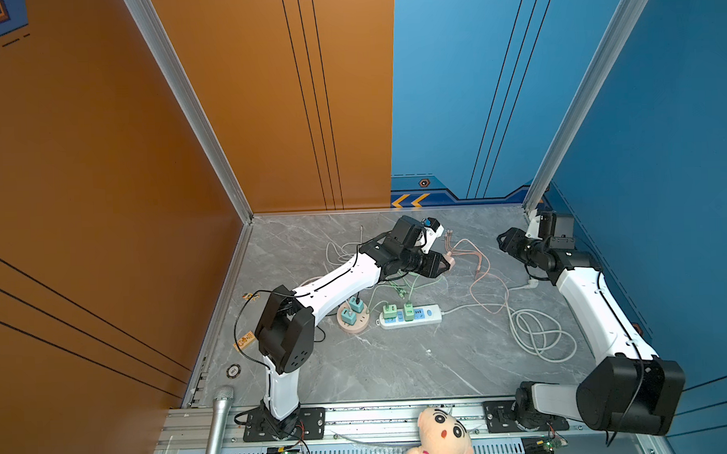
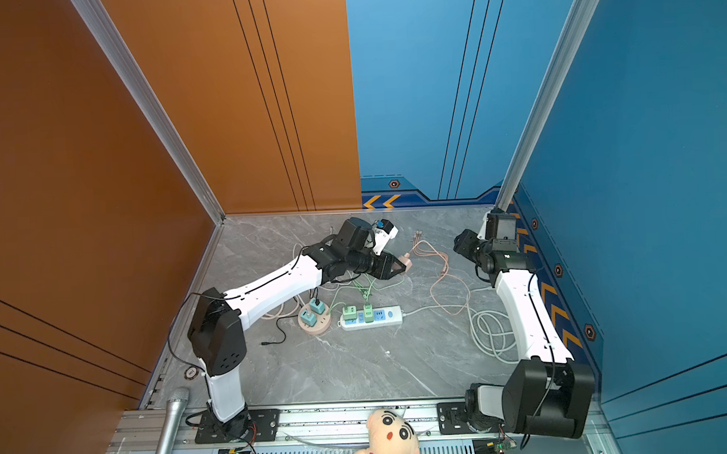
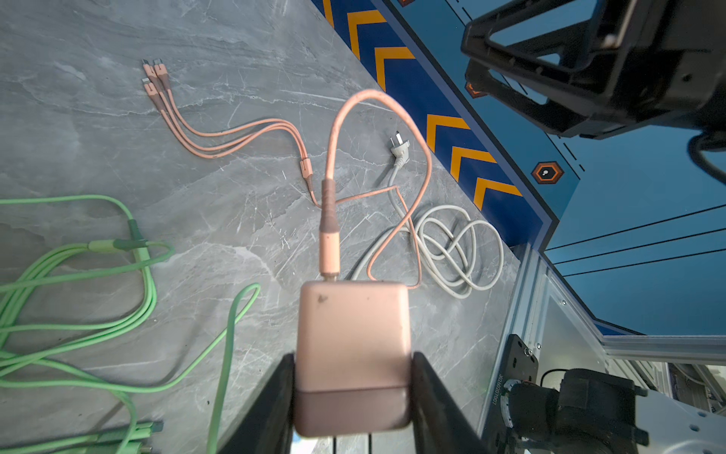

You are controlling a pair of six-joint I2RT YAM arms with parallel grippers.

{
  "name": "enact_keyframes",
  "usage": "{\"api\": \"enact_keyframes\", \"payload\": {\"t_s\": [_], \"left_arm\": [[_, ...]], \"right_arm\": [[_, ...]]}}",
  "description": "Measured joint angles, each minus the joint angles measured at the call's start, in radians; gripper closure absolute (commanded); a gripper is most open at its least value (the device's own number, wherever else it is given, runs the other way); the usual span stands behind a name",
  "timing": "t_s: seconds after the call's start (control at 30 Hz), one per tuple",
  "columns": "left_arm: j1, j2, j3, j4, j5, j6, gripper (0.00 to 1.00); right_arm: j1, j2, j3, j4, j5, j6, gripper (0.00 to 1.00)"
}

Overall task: Insert the plug
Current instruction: 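Move the right gripper to the pink charger and close on it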

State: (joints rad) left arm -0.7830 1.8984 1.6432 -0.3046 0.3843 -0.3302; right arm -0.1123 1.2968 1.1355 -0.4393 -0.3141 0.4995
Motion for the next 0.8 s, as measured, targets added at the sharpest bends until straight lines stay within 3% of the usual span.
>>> {"api": "enact_keyframes", "payload": {"t_s": [0.2, 0.4, 0.67, 0.8], "left_arm": [[-0.023, 0.000, 0.000, 0.002, -0.016, 0.016, 0.66], [-0.030, 0.002, 0.000, 0.002, -0.027, 0.027, 0.65], [-0.030, 0.002, 0.000, 0.001, -0.054, 0.044, 0.66], [-0.027, 0.002, 0.000, 0.001, -0.071, 0.048, 0.65]], "right_arm": [[0.035, -0.009, -0.066, 0.045, -0.225, 0.080, 0.43], [0.107, -0.009, -0.077, 0.069, -0.333, 0.112, 0.45], [0.130, -0.009, -0.088, 0.076, -0.370, 0.123, 0.45], [0.124, -0.035, -0.087, 0.034, -0.299, 0.092, 0.43]]}}
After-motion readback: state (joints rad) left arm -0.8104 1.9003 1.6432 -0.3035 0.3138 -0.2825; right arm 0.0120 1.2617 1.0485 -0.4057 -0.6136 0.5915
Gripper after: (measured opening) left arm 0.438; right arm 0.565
